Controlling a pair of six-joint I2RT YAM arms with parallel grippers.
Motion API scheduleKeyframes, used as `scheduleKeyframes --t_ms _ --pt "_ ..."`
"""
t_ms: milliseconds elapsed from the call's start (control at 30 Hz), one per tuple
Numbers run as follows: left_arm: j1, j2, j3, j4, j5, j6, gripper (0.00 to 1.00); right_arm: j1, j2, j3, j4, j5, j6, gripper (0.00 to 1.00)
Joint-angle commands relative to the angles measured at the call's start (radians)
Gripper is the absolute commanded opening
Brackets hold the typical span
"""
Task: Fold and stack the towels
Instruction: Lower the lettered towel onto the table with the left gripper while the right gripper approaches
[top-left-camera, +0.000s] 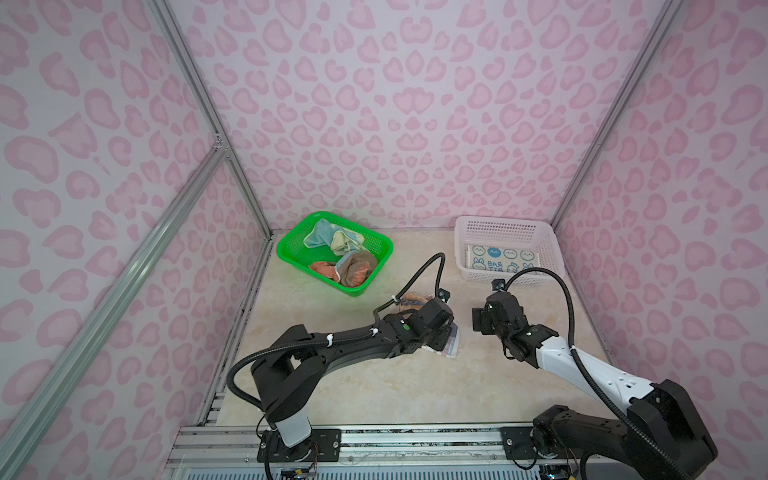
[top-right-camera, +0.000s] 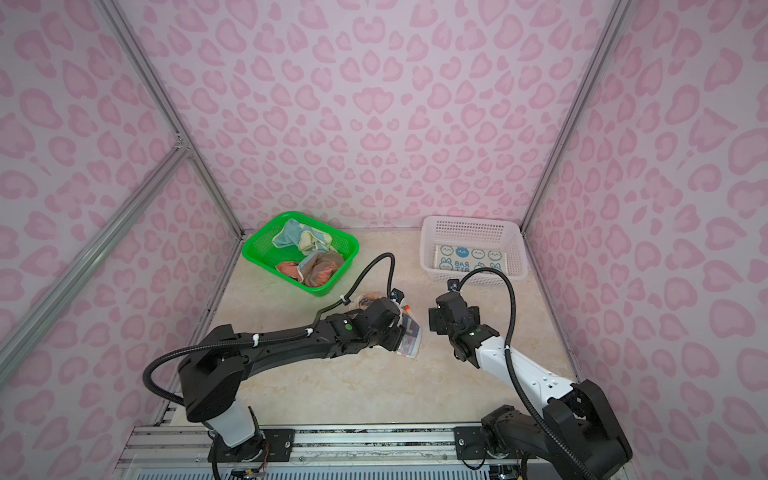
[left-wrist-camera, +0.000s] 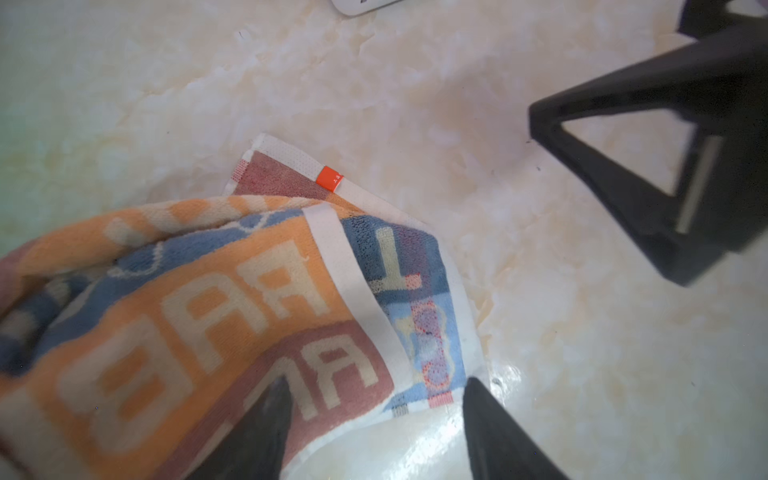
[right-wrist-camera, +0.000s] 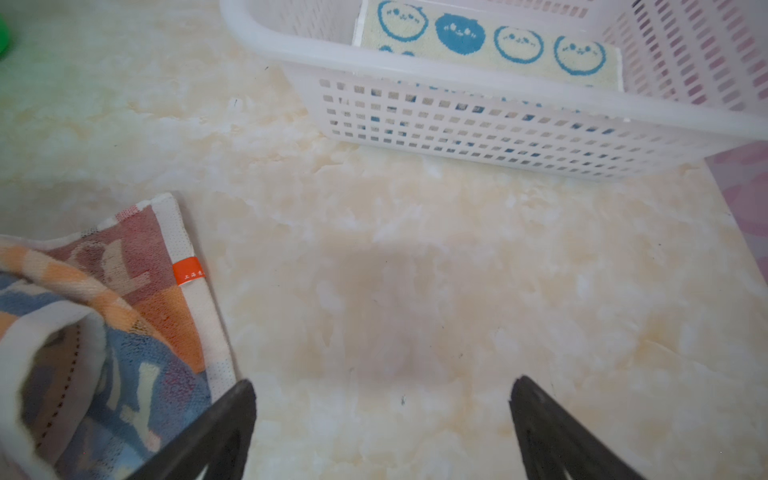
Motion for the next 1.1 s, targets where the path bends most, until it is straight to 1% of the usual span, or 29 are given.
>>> scheduleKeyframes --t_ms 0,100,200,333,500,667,733,833,867,933,1067 --pt "-0.002 0.081 0.075 -0.104 -0.036 -0.069 0.6 -0.016 -0.05 -0.042 0.026 -0.006 0.011 0.95" --pt "-0.005 0.135 0.108 -0.144 -0.014 -0.089 0.6 -0.035 -0.09 -0.068 0.025 -0.027 0.004 0.95" --pt "-0.012 0.168 0.12 -0.155 0.014 -0.111 0.6 -0.048 -0.099 -0.072 0.023 -0.045 -0.005 0.95" --pt "-0.02 0.224 0.164 -0.224 -0.007 -0.124 0.6 -0.052 -0.072 -0.059 0.022 -0.06 -0.009 0.95" --pt "-0.021 0.272 0.182 -0.255 -0.019 -0.128 0.59 -0.052 -0.028 -0.041 0.037 -0.082 -0.002 0.95" --pt "-0.02 0.284 0.177 -0.259 -0.034 -0.132 0.43 -0.052 -0.012 -0.024 0.034 -0.085 -0.001 0.95" --pt "-0.021 0.27 0.166 -0.248 -0.041 -0.129 0.38 -0.052 -0.013 -0.023 0.035 -0.084 -0.004 0.95" --pt "-0.021 0.234 0.149 -0.224 -0.044 -0.118 0.24 -0.051 -0.011 -0.023 0.034 -0.081 -0.009 0.94" --pt "-0.021 0.223 0.146 -0.219 -0.046 -0.116 0.23 -0.052 -0.01 -0.024 0.035 -0.082 -0.01 0.94" --pt "-0.021 0.199 0.143 -0.21 -0.038 -0.098 0.23 -0.052 -0.004 -0.023 0.037 -0.087 -0.013 0.94" --pt "-0.021 0.154 0.13 -0.18 -0.018 -0.069 0.31 -0.051 0.02 -0.011 0.041 -0.136 -0.043 0.94"
